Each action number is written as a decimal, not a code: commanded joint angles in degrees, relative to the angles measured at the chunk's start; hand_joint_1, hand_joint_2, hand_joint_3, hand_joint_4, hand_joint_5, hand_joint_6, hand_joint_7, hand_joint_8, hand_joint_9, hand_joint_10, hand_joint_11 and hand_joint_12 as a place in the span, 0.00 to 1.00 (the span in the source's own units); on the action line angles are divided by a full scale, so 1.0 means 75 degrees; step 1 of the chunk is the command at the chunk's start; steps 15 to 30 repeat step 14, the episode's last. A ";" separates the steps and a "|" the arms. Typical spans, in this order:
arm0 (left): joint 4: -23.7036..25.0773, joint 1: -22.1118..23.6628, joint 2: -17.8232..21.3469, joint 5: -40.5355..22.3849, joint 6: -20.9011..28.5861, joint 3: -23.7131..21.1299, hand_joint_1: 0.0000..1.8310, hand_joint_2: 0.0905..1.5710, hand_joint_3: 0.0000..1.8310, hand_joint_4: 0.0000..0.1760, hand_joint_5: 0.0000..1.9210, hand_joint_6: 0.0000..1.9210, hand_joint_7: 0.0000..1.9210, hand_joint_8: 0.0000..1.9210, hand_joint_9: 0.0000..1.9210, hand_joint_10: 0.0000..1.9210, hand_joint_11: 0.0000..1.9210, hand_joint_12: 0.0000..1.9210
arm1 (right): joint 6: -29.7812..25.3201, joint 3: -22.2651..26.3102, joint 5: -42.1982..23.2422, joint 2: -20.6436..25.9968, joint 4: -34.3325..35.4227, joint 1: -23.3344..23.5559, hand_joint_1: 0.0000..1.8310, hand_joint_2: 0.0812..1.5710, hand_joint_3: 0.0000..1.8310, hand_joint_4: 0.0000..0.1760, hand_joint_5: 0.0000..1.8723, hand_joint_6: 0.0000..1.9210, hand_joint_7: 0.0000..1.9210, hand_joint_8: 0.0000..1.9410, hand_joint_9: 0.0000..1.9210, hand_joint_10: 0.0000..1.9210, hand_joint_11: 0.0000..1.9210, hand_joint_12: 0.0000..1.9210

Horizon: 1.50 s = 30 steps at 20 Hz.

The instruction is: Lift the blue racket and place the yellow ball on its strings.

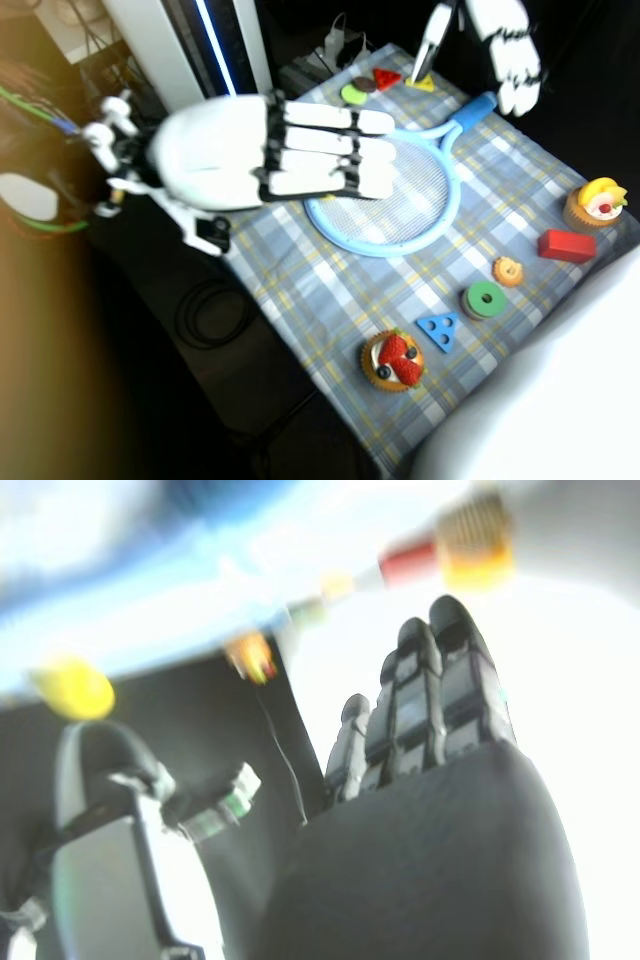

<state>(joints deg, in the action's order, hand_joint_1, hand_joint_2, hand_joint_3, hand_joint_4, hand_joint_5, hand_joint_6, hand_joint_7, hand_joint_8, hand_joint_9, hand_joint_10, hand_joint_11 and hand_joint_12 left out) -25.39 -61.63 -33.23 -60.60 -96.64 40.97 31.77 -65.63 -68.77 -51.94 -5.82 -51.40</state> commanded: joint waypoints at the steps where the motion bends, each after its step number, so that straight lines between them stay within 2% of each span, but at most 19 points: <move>1: 0.0233 -0.0025 0.0100 -0.1643 0.0461 -0.0014 0.30 0.54 0.00 0.97 0.00 0.00 0.00 0.00 0.00 0.00 0.00 0.00 | 0.0112 0.0075 -0.1435 0.0047 0.0410 -0.0023 0.55 0.78 0.00 0.10 0.21 0.00 0.22 0.00 0.22 0.00 0.07 0.23; 2: 0.0328 -0.0149 0.0178 -0.1978 0.0919 -0.0010 0.30 0.52 0.00 0.99 0.00 0.00 0.00 0.00 0.00 0.00 0.01 0.00 | 0.0216 0.0164 -0.1671 0.0088 0.0591 -0.0159 0.52 0.79 0.00 0.17 0.20 0.00 0.20 0.00 0.21 0.00 0.07 0.23; 3: 0.0404 -0.0237 0.0229 -0.2243 0.1338 0.0014 0.33 0.51 0.00 0.89 0.00 0.00 0.00 0.00 0.00 0.00 0.01 0.01 | 0.0299 0.0240 -0.1859 0.0133 0.0723 -0.0278 0.47 0.79 0.00 0.07 0.19 0.00 0.20 0.00 0.22 0.00 0.08 0.23; 4: 0.0528 -0.0391 0.0286 -0.2668 0.2261 0.0137 0.33 0.53 0.00 0.84 0.00 0.00 0.00 0.00 0.00 0.00 0.03 0.01 | 0.0446 0.0411 -0.2240 0.0259 0.0968 -0.0547 0.46 0.76 0.00 0.05 0.19 0.00 0.22 0.00 0.24 0.00 0.10 0.23; 5: 0.0668 -0.0531 0.0287 -0.2987 0.3317 0.0355 0.32 0.55 0.00 0.90 0.00 0.00 0.00 0.00 0.00 0.00 0.03 0.02 | 0.0504 0.0529 -0.2626 0.0367 0.1209 -0.0804 0.48 0.76 0.00 0.00 0.17 0.00 0.24 0.01 0.27 0.01 0.12 0.24; 6: 0.0812 -0.0581 0.0203 -0.3301 0.4608 0.0687 0.37 0.53 0.00 0.98 0.00 0.00 0.02 0.01 0.01 0.00 0.04 0.02 | 0.0557 0.0622 -0.2990 0.0444 0.1405 -0.1029 0.44 0.77 0.00 0.00 0.17 0.00 0.27 0.00 0.30 0.01 0.16 0.25; 7: 0.0951 -0.0594 -0.0014 -0.3593 0.5879 0.1074 0.38 0.49 0.02 1.00 0.00 0.00 0.02 0.01 0.02 0.01 0.01 0.12 | 0.0658 0.0716 -0.3385 0.0491 0.1605 -0.1253 0.40 0.76 0.00 0.00 0.17 0.00 0.29 0.00 0.32 0.00 0.18 0.24; 8: 0.1047 -0.0593 -0.0230 -0.3798 0.6711 0.1362 0.38 0.51 0.01 0.91 0.00 0.00 0.03 0.00 0.04 0.00 0.00 0.23 | 0.0760 0.0796 -0.3722 0.0522 0.1742 -0.1419 0.40 0.79 0.00 0.00 0.12 0.00 0.26 0.00 0.32 0.00 0.19 0.22; 9: 0.1119 -0.0593 -0.0379 -0.3983 0.7191 0.1526 0.36 0.53 0.00 0.77 0.00 0.00 0.05 0.00 0.06 0.00 0.00 0.33 | 0.0824 0.0847 -0.3931 0.0540 0.1787 -0.1521 0.39 0.78 0.00 0.10 0.06 0.00 0.24 0.00 0.30 0.00 0.19 0.18; 10: 0.1214 -0.0595 -0.0502 -0.4215 0.7547 0.1630 0.31 0.58 0.01 0.82 0.00 0.00 0.05 0.00 0.05 0.00 0.00 0.31 | 0.0892 0.0911 -0.4170 0.0556 0.1784 -0.1553 0.39 0.79 0.00 0.32 0.05 0.00 0.22 0.00 0.26 0.00 0.16 0.11; 11: 0.1341 -0.0595 -0.0551 -0.4470 0.7791 0.1664 0.25 0.65 0.02 0.70 0.03 0.01 0.03 0.00 0.03 0.00 0.00 0.21 | 0.0925 0.0970 -0.4293 0.0579 0.1780 -0.1550 0.51 0.76 0.00 0.36 0.11 0.02 0.12 0.00 0.10 0.00 0.05 0.04; 12: 0.1429 -0.0595 -0.0564 -0.4813 0.8021 0.1682 0.21 0.67 0.01 0.29 0.07 0.01 0.06 0.00 0.04 0.00 0.00 0.14 | 0.0926 0.1044 -0.4295 0.0606 0.1736 -0.1445 0.53 0.75 0.00 0.20 0.12 0.01 0.04 0.00 0.05 0.00 0.02 0.03; 13: 0.1498 -0.0601 -0.0564 -0.5168 0.8139 0.1669 0.16 0.69 0.01 0.00 0.07 0.00 0.07 0.00 0.05 0.00 0.00 0.10 | 0.1030 0.1124 -0.4296 0.0614 0.1544 -0.1236 0.50 0.77 0.00 0.06 0.14 0.01 0.05 0.01 0.04 0.00 0.01 0.02; 14: 0.1544 -0.0582 -0.0549 -0.5170 0.8220 0.1629 0.11 0.74 0.01 0.23 0.09 0.00 0.06 0.00 0.02 0.00 0.00 0.02 | 0.1163 0.1175 -0.4296 0.0614 0.1369 -0.1103 0.49 0.75 0.00 0.48 0.13 0.00 0.02 0.00 0.02 0.00 0.01 0.03; 30: 0.1544 -0.0582 -0.0549 -0.5170 0.8220 0.1629 0.11 0.74 0.01 0.23 0.09 0.00 0.06 0.00 0.02 0.00 0.00 0.02 | 0.1163 0.1175 -0.4296 0.0614 0.1369 -0.1103 0.49 0.75 0.00 0.48 0.13 0.00 0.02 0.00 0.02 0.00 0.01 0.03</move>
